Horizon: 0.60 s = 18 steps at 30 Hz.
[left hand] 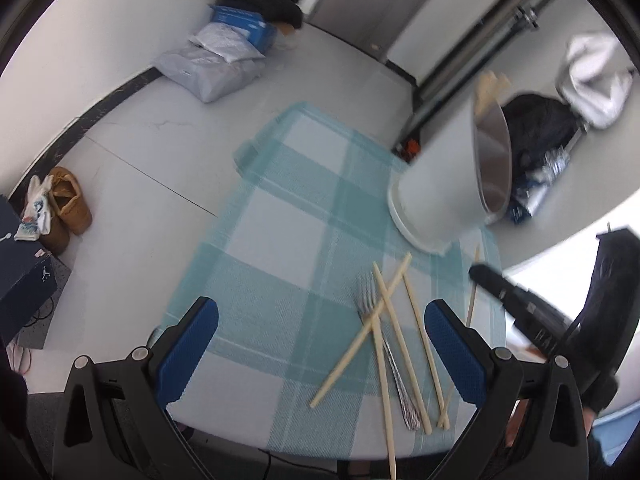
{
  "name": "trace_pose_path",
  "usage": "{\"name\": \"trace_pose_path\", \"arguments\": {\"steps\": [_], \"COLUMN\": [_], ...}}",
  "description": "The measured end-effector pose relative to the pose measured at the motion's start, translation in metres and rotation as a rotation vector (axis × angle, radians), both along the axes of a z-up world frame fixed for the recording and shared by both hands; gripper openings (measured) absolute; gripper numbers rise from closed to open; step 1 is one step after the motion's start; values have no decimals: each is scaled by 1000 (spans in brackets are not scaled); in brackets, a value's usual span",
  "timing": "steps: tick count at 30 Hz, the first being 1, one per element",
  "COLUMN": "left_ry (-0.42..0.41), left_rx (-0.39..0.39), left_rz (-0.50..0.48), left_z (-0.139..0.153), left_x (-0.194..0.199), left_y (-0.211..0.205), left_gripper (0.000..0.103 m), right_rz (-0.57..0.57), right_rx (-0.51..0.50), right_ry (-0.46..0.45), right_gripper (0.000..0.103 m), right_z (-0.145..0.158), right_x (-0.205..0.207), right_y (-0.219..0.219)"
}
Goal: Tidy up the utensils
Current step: 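Lower the right gripper onto a wooden chopstick and close on it, then grasp a chopstick with the left gripper while the right gripper holds its chopstick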
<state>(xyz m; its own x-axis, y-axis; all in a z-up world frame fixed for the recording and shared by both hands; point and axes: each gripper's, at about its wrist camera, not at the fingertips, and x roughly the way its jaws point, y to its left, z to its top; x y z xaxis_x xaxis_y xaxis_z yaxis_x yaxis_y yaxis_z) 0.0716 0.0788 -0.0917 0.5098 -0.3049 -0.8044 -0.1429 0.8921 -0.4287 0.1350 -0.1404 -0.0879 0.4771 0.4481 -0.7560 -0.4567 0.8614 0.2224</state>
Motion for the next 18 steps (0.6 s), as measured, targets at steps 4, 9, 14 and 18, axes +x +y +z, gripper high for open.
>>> {"name": "trace_pose_path", "arguments": {"steps": [4, 9, 14, 18], "left_ry": [25, 102, 155, 177], "left_rx": [71, 113, 214, 253], "left_rz": [-112, -226, -244, -240], "left_z": [-4, -19, -30, -36], "left_x": [-6, -11, -15, -19], "left_y": [-32, -67, -87, -91], "left_gripper": [101, 101, 101, 100], "right_rz": [-58, -119, -181, -196], "right_rx": [102, 187, 225, 228], "right_ry": [16, 11, 6, -8], "right_gripper": [5, 5, 5, 5], "right_z": [6, 10, 8, 11], "right_x": [-4, 0, 0, 0], "right_y": [-32, -59, -85, -92]}}
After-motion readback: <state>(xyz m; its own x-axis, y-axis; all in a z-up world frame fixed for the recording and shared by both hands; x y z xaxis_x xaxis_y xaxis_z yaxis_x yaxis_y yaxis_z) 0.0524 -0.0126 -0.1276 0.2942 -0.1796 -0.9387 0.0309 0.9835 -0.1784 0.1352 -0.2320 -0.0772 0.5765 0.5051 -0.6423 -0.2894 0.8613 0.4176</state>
